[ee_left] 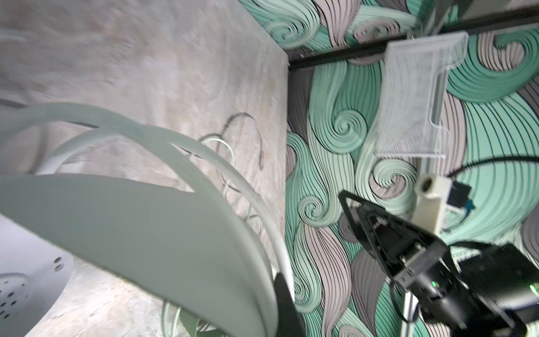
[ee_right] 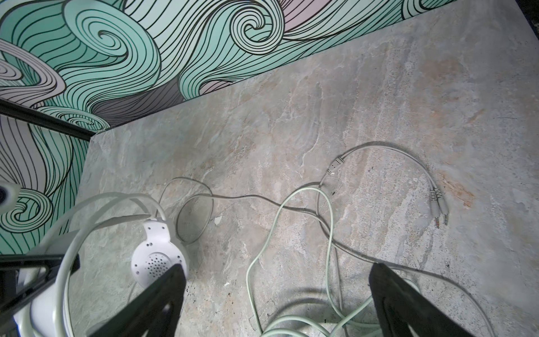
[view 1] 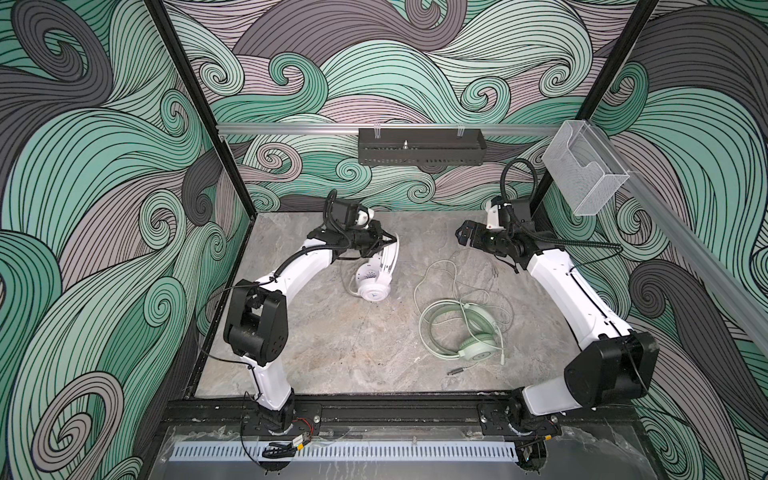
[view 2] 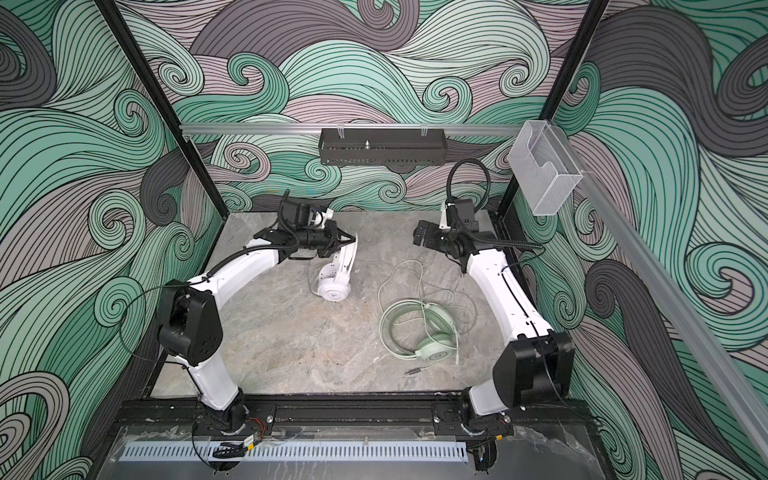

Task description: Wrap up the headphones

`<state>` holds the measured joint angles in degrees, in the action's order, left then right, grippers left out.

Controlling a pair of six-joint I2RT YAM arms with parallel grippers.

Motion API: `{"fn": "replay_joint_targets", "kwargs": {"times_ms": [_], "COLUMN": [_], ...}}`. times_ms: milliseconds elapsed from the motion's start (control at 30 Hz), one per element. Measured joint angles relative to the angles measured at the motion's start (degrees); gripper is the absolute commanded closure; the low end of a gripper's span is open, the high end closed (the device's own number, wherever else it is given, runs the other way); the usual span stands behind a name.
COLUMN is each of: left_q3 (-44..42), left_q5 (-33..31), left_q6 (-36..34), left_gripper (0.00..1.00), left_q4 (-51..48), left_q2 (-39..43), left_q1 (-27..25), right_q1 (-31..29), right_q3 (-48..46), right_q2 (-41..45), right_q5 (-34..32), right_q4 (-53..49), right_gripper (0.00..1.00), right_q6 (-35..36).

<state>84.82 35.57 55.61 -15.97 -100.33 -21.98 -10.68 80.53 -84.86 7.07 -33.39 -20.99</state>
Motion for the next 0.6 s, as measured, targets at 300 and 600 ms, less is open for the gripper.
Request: {"fn": "replay_joint_targets", "kwargs": {"times_ms": [300,600], "left_q3": [7.26,1.86], "left_q5": [-1.03,16.85], "left_q6": [-1.51,11.47], "left_gripper": [1.0,1.0], "left_q4": [-5.09,22.6], "left_q2": [3.06,-5.14], "left_q1": [-0.72,-1.6], "right_q1": [-3.63,-2.99], "right_q3": [0.13,0.13], "right_q2": [2.32,5.7], "right_q5": [-0.22,-2.03], "right_q4": [-1.84,-3.34], "right_gripper": [0.0,0.0], "right_q6": [3.3,4.98]}}
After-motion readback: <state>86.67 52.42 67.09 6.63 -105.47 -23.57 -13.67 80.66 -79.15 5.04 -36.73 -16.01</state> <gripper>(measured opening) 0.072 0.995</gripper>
